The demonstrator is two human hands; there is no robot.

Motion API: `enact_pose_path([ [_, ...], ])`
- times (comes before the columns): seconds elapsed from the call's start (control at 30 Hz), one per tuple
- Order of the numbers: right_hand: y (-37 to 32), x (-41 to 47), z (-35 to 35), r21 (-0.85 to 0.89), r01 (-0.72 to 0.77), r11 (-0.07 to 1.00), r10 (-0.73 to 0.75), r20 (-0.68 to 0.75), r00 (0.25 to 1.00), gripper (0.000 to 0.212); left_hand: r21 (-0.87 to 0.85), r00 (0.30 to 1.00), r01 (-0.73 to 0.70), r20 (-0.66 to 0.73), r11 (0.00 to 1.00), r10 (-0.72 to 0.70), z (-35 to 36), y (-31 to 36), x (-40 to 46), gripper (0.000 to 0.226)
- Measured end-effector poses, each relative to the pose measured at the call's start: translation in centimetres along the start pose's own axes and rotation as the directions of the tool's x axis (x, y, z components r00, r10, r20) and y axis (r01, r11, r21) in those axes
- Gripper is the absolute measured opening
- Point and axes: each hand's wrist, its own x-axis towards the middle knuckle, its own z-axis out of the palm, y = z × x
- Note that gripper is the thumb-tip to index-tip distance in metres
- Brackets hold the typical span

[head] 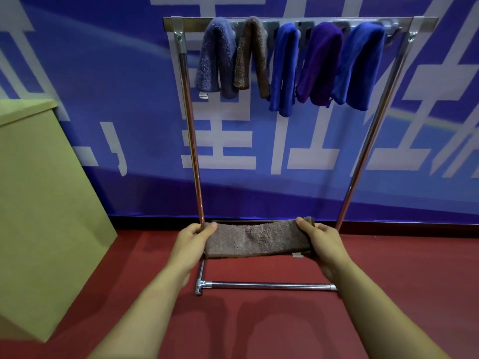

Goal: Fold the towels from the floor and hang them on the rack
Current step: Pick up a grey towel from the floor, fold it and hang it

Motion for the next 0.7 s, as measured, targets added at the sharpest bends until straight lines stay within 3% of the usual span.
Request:
enact_pose_path([
  [0.2, 0.5, -0.2, 2.3, -0.048, 0.042, 0.998, -0.042, -0.017, 0.999, 0.021, -0.025, 0.999, -0.012, 0.047, 1.000, 0.013, 2.6, 0.3, -0.5, 0.034],
  [0.43, 1.6, -0.8, 5.1, -0.161, 0.114, 0.980, -0.118, -0.017, 0.993, 0.028, 0.036, 0.994, -0.091, 0.066, 0.995, 0.088, 5.8, -0.2, -0.9, 0.018],
  [0.7, 1.8, -0.5, 4.7, -0.285, 0.171, 0.943, -0.194, -0.056, 0.979, 0.023, 0.033, 0.997, -0.078, -0.004, 0.996, 0.078, 5.3, 0.1, -0.6, 0.033],
])
